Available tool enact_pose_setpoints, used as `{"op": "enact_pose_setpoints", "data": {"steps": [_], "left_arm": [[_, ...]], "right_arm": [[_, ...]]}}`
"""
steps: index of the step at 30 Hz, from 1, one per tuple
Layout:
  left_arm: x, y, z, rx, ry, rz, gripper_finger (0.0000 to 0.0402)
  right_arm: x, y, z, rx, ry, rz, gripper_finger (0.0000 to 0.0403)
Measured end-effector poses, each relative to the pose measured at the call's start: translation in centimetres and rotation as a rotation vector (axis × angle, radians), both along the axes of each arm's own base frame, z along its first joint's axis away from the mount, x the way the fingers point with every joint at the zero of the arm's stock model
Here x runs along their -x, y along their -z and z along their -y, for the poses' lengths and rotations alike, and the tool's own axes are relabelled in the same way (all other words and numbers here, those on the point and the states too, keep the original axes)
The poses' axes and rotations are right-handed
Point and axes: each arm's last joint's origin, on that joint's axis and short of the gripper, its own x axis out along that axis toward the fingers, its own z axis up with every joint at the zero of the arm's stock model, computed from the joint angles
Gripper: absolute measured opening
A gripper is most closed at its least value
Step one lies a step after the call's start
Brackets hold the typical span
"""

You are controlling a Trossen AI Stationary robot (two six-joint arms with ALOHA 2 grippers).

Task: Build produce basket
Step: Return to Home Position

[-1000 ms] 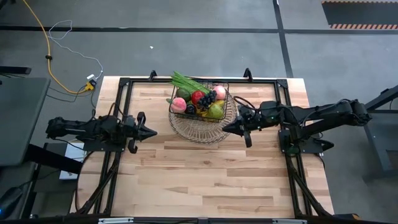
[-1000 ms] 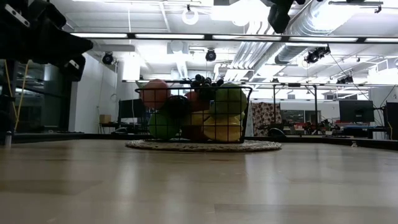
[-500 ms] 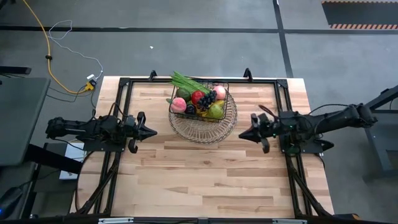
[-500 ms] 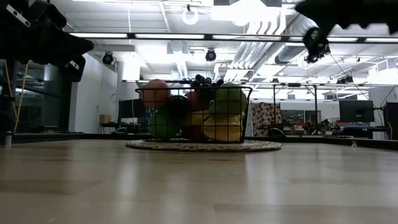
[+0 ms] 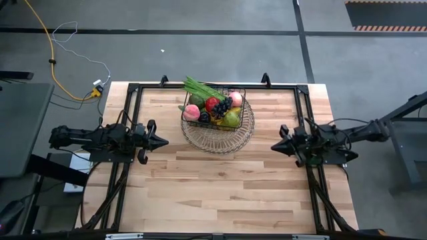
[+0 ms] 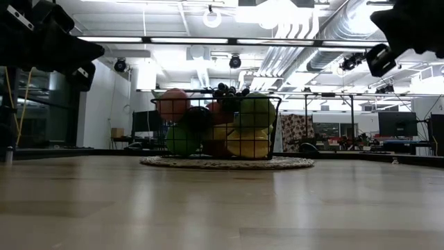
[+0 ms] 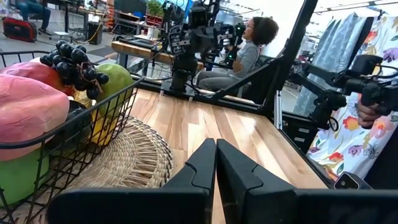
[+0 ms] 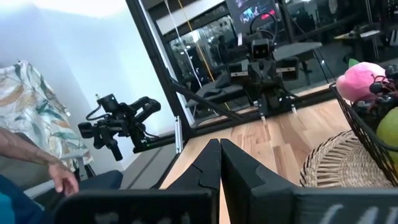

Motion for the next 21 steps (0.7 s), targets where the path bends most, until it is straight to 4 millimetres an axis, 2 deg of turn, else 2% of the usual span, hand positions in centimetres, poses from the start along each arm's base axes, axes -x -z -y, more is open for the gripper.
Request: {"op": "enact_pose_setpoints", "data": {"steps": [7, 11, 21], "left_arm": [[0.0, 0.0, 0.0, 0.001, 0.0, 0.0, 0.0003], [0.0, 0.0, 0.0, 0.001, 0.0, 0.0, 0.0003], [0.0, 0.0, 0.0, 0.001, 0.0, 0.001, 0.0003]], "right_arm": [[0.6, 1.7, 0.1, 0.025, -0.001, 0.017, 0.0], [0.6, 2.7, 0.3, 0.103, 0.029, -0.075, 0.0], [0.4, 2.9, 1.0, 0.182, 0.131, -0.094, 0.0]]}}
